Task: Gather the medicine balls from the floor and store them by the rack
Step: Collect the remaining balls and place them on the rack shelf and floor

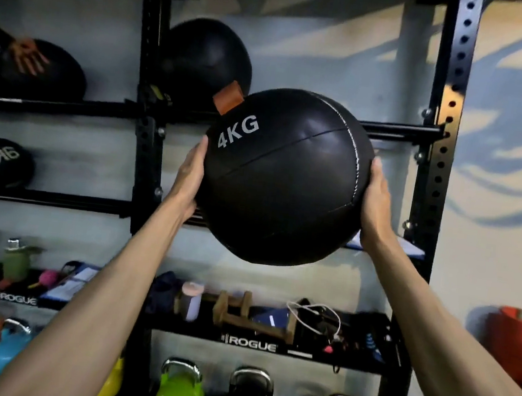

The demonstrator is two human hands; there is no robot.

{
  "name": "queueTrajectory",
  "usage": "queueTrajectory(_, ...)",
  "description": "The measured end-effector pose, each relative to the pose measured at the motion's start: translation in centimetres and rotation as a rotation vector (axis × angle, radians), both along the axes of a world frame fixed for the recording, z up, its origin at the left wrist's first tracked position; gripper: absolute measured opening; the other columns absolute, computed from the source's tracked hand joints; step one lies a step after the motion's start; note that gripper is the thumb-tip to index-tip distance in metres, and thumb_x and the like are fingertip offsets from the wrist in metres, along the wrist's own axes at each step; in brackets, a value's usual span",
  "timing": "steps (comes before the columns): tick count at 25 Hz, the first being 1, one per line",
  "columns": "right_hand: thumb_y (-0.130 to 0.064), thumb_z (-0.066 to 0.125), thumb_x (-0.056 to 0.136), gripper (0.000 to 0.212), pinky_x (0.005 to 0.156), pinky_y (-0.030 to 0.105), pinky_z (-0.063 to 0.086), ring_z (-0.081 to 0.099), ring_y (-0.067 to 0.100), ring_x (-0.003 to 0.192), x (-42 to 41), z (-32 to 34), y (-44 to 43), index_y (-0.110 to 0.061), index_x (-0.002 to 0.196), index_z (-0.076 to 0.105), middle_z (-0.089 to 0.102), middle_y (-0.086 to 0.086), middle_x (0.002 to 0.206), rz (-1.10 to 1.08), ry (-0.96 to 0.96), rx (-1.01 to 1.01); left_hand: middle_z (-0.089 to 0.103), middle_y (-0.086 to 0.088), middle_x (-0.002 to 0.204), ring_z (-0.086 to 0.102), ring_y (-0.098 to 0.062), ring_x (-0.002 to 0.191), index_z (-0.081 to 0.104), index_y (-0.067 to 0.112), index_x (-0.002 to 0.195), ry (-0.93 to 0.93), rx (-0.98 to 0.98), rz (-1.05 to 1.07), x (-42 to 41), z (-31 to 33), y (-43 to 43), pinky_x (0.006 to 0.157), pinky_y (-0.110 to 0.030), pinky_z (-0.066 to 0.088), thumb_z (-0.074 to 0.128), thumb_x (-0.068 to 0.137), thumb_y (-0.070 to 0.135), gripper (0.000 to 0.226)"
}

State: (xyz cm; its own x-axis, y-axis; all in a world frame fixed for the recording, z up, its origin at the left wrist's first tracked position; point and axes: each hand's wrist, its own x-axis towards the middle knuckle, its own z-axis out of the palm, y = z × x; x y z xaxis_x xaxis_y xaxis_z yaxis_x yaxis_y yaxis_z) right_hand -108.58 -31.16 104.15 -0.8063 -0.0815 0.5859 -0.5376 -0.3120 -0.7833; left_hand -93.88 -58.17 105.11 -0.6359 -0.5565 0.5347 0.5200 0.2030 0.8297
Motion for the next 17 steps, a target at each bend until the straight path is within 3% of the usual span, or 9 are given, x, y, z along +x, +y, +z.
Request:
queueTrajectory(4,-0.080,0.033,0.084,0.082,0.112,0.039,0.039,0.055,0.012,0.125,-2.1,7.8,-0.9,-0.025,0.141,0.054,0.060,-0.006,0.137,-0.075,0.128,-0.020,0.062,0.008,0.138,0.058,-0.015,0.125,0.052,0.041,0.142,0.120,-0.060,-0.016,-3.1,6.3,-1.3,0.109,-0.044,0.046,0.054,0.071,0.088,0.085)
queueTrajectory(10,-0.071,0.029,0.095,0.074,0.114,0.037,0.033,0.045,0.011,0.131,-7.2,16.2,-3.5,-0.022,0.149,0.043,0.049,-0.004,0.145,-0.113,0.278,-0.094,0.063,0.006,0.137,0.061,-0.017,0.124,0.053,0.042,0.140,0.279,-0.114,-0.016,-8.8,15.1,-4.7,0.107,-0.046,0.048,0.054,0.072,0.088,0.082)
queueTrajectory(14,-0.057,0.026,0.104,0.060,0.099,0.025,0.029,0.042,0.006,0.120,-11.2,20.2,-6.3,-0.018,0.147,0.044,0.048,-0.007,0.131,-0.186,0.369,-0.113,0.063,0.008,0.136,0.061,-0.017,0.123,0.056,0.045,0.136,0.356,-0.124,-0.015,-13.6,18.9,-7.6,0.108,-0.047,0.046,0.050,0.074,0.088,0.076)
queueTrajectory(17,-0.057,0.026,0.104,0.064,0.106,0.027,0.031,0.043,0.008,0.126,-14.7,22.2,-8.4,-0.016,0.149,0.043,0.048,-0.008,0.137,-0.210,0.408,-0.139,0.064,0.009,0.134,0.061,-0.017,0.122,0.058,0.046,0.133,0.369,-0.142,-0.016,-17.1,21.7,-9.8,0.108,-0.048,0.046,0.049,0.073,0.089,0.075)
